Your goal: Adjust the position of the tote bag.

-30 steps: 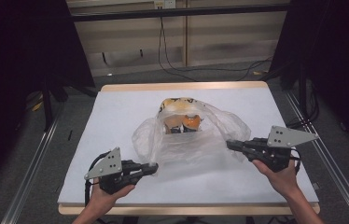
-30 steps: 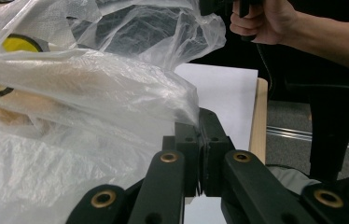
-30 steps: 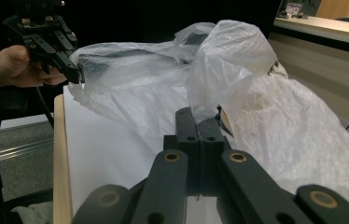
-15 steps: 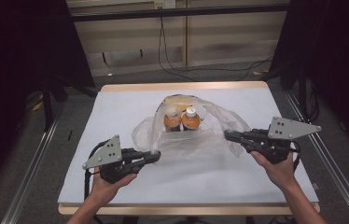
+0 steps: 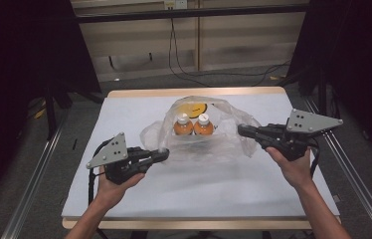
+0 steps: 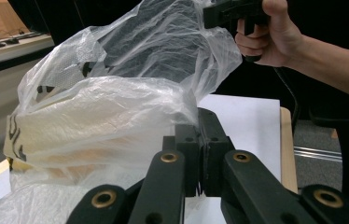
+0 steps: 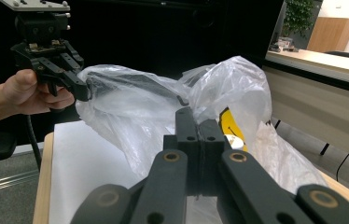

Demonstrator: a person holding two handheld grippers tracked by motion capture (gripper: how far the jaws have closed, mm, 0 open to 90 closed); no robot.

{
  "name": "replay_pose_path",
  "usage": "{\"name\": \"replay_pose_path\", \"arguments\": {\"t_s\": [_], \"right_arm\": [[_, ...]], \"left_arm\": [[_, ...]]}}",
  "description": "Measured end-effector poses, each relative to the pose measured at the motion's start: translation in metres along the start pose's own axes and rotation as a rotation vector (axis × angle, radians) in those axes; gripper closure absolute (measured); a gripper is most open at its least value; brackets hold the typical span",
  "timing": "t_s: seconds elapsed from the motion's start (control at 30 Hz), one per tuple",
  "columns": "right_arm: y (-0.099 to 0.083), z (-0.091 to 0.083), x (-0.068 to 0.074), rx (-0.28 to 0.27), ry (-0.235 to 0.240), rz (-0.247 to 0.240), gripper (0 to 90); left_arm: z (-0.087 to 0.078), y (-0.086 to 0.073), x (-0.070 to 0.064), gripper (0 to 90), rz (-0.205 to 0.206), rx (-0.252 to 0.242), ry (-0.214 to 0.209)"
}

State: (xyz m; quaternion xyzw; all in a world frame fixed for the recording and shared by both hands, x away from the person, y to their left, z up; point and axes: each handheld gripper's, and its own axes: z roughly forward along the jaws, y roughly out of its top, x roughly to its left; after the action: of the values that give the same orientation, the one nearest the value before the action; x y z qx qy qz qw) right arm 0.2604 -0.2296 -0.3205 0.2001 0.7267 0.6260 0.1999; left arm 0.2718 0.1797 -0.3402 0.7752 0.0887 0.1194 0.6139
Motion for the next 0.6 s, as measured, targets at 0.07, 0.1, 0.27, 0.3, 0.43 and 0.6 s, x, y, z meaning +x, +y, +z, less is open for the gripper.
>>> {"name": "replay_pose_path", "arguments": {"t_s": [0.07,0.1,0.27,0.3,0.43,0.6], "right_arm": [[0.003,-0.001,-0.001,-0.011,-0.001,0.000,90.0],[0.003,-0.001,-0.001,-0.011,-0.001,0.000,90.0],[0.011,-0.001,-0.009,-0.031,-0.014,0.002,90.0],[0.013,0.000,-0.010,-0.031,-0.019,0.002,90.0],[0.020,0.003,-0.014,-0.027,-0.024,-0.005,90.0],[0.028,0.008,-0.020,-0.030,-0.019,-0.003,90.0]], "left_arm": [[0.000,0.002,0.003,88.7,0.007,0.001,-0.002],[0.000,0.002,0.003,88.7,0.007,0.001,-0.002],[-0.004,0.007,0.014,88.8,-0.001,-0.022,0.023],[-0.004,0.007,0.014,88.8,-0.001,-0.022,0.023],[-0.005,0.012,0.023,88.8,-0.011,-0.031,0.031],[-0.005,0.016,0.029,88.8,-0.012,-0.037,0.040]]}}
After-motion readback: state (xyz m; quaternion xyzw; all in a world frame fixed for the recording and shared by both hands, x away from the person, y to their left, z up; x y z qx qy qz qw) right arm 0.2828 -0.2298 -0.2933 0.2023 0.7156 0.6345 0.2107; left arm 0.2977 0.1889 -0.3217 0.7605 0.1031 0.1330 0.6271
